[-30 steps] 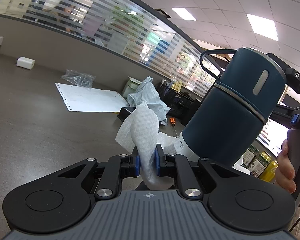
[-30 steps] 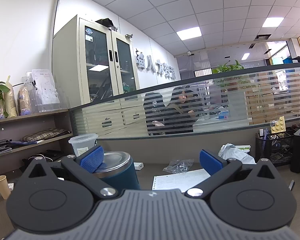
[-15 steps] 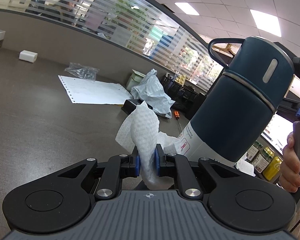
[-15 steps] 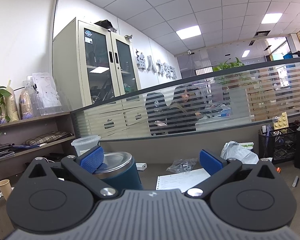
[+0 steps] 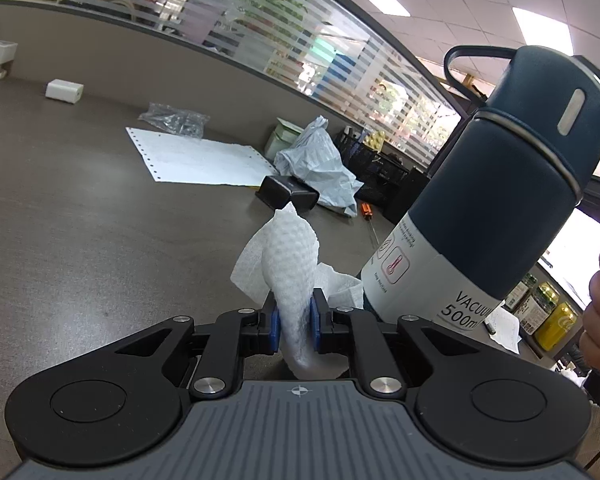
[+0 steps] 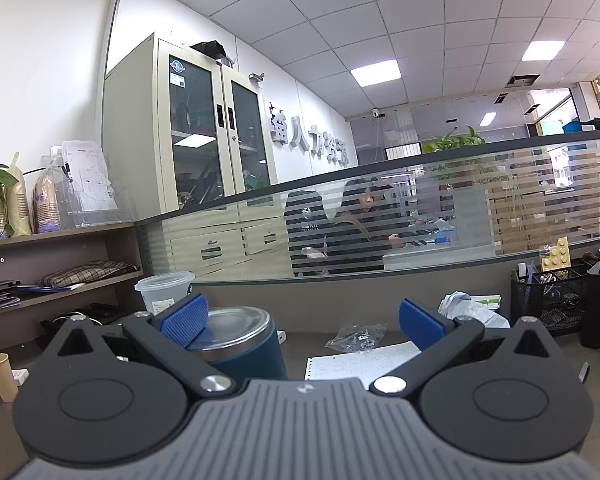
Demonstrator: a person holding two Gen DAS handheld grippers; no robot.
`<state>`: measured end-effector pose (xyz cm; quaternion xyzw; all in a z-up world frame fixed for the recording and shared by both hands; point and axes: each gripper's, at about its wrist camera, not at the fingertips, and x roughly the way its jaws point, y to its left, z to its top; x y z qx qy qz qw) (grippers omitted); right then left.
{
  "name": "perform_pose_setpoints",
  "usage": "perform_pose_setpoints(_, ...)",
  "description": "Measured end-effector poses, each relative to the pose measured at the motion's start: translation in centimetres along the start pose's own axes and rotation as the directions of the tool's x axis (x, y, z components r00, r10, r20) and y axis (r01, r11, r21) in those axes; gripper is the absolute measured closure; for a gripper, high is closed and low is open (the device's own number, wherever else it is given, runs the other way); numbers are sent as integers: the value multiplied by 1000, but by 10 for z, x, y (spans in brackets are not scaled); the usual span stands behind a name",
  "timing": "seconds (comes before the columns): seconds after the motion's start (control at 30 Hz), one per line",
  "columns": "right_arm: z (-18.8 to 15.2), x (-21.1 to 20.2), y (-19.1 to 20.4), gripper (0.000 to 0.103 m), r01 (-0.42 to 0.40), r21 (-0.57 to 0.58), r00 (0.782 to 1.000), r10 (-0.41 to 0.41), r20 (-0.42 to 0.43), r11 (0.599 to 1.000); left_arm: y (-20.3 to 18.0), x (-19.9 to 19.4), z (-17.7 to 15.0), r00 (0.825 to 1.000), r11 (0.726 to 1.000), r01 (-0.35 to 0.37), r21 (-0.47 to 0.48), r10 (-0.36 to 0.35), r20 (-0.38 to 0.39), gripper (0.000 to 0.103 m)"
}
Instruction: Clean container
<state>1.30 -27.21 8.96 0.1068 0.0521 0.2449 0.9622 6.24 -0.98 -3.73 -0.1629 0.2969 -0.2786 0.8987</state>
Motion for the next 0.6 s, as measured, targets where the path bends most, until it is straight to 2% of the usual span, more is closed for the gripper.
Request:
perform_pose_setpoints(0.23, 0, -6, 3, 0, -29, 1, 999, 29, 21, 1000, 3, 1, -2, 1000, 1000, -19, -6, 19, -14, 83)
perform_pose_setpoints(0.43, -4, -11, 8, 0, -31, -7, 999, 31, 31, 1000, 13, -20, 2, 997, 998, -20, -52, 23, 68, 81)
perform_pose_setpoints(0.6, -13, -15, 19, 0, -28, -26, 999, 29, 29, 999, 18, -37, 5, 994, 997, -15, -69, 22, 103, 81)
